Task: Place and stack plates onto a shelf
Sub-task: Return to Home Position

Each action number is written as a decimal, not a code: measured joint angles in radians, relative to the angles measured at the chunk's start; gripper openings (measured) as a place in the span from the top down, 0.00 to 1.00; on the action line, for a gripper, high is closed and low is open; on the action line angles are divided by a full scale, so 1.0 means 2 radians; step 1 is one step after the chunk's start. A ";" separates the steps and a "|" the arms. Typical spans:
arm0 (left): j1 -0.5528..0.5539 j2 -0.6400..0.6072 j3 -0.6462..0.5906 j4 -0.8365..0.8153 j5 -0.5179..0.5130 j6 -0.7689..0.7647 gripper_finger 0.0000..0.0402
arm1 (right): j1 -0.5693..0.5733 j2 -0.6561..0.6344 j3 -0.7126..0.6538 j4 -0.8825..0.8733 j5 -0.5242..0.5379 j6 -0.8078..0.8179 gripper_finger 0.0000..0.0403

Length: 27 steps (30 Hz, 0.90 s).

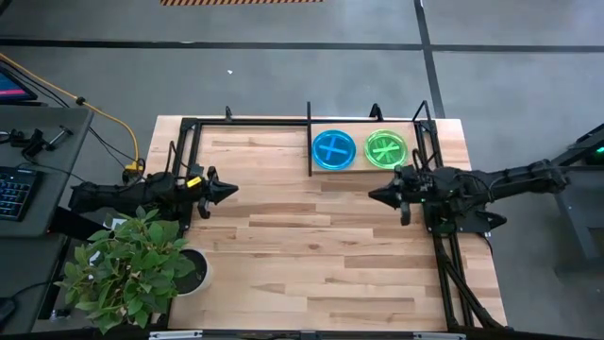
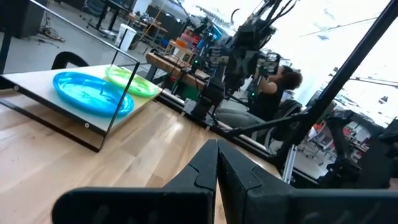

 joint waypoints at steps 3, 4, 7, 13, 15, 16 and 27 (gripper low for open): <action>0.000 0.000 0.000 0.000 0.000 0.000 1.00 | -0.021 -0.050 -0.062 0.060 -0.022 -0.008 1.00; 0.000 0.000 0.000 0.000 0.000 0.000 1.00 | -0.031 -0.064 -0.077 0.071 -0.034 -0.008 1.00; 0.000 0.000 0.000 0.000 0.000 0.000 1.00 | -0.061 -0.104 -0.117 0.081 -0.077 -0.022 1.00; 0.000 0.000 0.000 0.000 0.000 0.000 1.00 | -0.094 -0.177 -0.176 0.085 -0.102 -0.053 1.00; 0.000 0.000 0.000 0.000 0.000 0.000 1.00 | -0.096 -0.199 -0.191 0.085 -0.102 -0.055 1.00; 0.000 0.000 0.000 0.000 0.000 0.000 1.00 | -0.096 -0.209 -0.198 0.086 -0.103 -0.055 1.00; 0.000 0.000 0.000 0.000 0.000 0.000 1.00 | -0.095 -0.295 -0.243 0.058 -0.102 -0.091 1.00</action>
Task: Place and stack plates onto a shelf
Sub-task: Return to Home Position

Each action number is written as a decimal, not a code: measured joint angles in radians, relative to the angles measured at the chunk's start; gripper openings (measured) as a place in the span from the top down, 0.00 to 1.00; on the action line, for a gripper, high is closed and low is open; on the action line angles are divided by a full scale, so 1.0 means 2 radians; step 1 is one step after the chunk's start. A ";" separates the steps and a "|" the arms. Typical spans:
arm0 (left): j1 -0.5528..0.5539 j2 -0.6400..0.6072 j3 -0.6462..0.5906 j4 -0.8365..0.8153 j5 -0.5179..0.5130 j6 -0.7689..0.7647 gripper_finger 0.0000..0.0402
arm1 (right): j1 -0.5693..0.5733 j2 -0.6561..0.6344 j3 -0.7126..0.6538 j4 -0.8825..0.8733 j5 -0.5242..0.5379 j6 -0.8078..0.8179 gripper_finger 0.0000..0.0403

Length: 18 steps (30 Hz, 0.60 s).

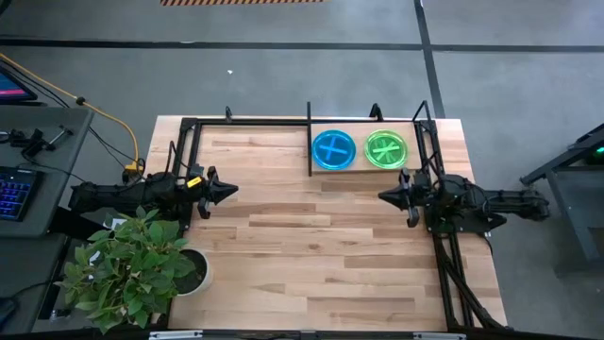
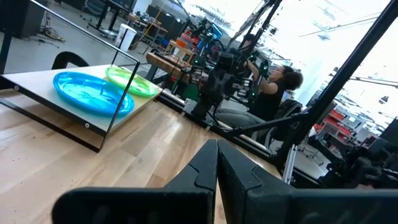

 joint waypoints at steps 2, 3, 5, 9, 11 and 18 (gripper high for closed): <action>0.000 0.000 0.000 0.000 0.000 0.000 1.00 | 0.000 -0.005 0.000 -0.002 0.011 -0.020 1.00; 0.000 0.000 0.000 0.000 0.000 0.000 1.00 | 0.000 -0.003 0.000 -0.005 0.020 -0.030 1.00; 0.000 0.000 0.000 0.000 0.000 0.000 1.00 | -0.001 0.001 0.000 -0.004 0.028 -0.051 1.00; 0.000 0.000 0.000 0.000 0.000 0.000 1.00 | -0.001 0.001 0.000 -0.004 0.028 -0.040 1.00; 0.000 0.000 0.000 0.000 0.000 0.000 1.00 | -0.001 0.001 0.000 -0.005 0.028 -0.020 1.00; 0.000 0.000 0.000 0.000 0.000 0.000 1.00 | -0.001 0.000 0.000 -0.005 0.028 0.058 1.00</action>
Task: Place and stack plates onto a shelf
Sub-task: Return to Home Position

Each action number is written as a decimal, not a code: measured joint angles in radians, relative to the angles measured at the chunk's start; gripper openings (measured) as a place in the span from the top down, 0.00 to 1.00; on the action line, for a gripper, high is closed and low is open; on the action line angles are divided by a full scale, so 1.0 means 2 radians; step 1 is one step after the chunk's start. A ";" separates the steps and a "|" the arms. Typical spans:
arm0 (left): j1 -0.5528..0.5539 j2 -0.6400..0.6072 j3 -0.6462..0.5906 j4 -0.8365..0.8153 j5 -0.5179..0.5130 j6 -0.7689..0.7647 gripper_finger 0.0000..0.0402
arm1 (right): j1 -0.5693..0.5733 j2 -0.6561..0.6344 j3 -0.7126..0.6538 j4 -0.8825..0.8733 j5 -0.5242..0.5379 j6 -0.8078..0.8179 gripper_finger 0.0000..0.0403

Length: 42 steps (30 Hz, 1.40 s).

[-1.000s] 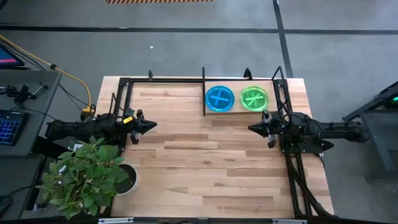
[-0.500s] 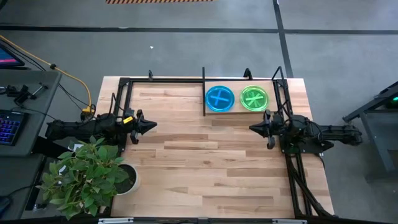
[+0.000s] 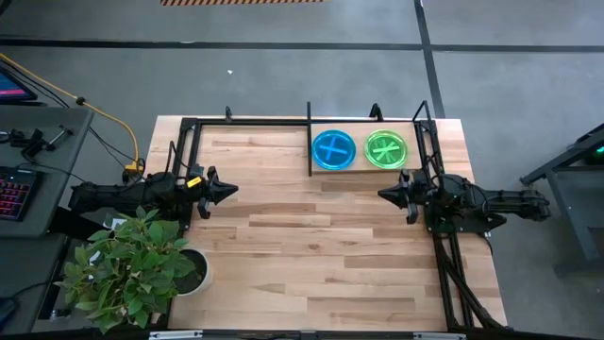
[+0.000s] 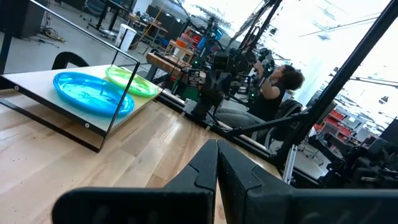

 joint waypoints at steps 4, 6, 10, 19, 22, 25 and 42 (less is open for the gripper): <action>0.000 0.000 0.000 0.000 0.000 0.000 1.00 | 0.000 0.000 0.000 0.000 0.000 0.028 1.00; 0.000 0.000 0.000 0.000 0.000 0.000 1.00 | 0.000 0.000 0.000 -0.001 0.000 0.036 1.00; 0.000 0.000 0.000 0.000 0.000 0.000 1.00 | 0.000 0.000 0.000 -0.001 0.000 0.036 1.00; 0.000 0.000 0.000 0.000 0.000 0.000 1.00 | 0.000 0.000 0.000 -0.001 0.000 0.036 1.00; 0.000 0.000 0.000 0.000 0.000 0.000 1.00 | 0.000 0.000 0.000 -0.001 0.000 0.036 1.00; 0.000 0.000 0.000 0.000 0.000 0.000 1.00 | 0.000 0.000 0.000 -0.001 0.000 0.035 1.00; 0.000 0.000 0.000 0.000 0.000 0.000 1.00 | 0.000 0.000 0.000 -0.001 0.000 0.035 1.00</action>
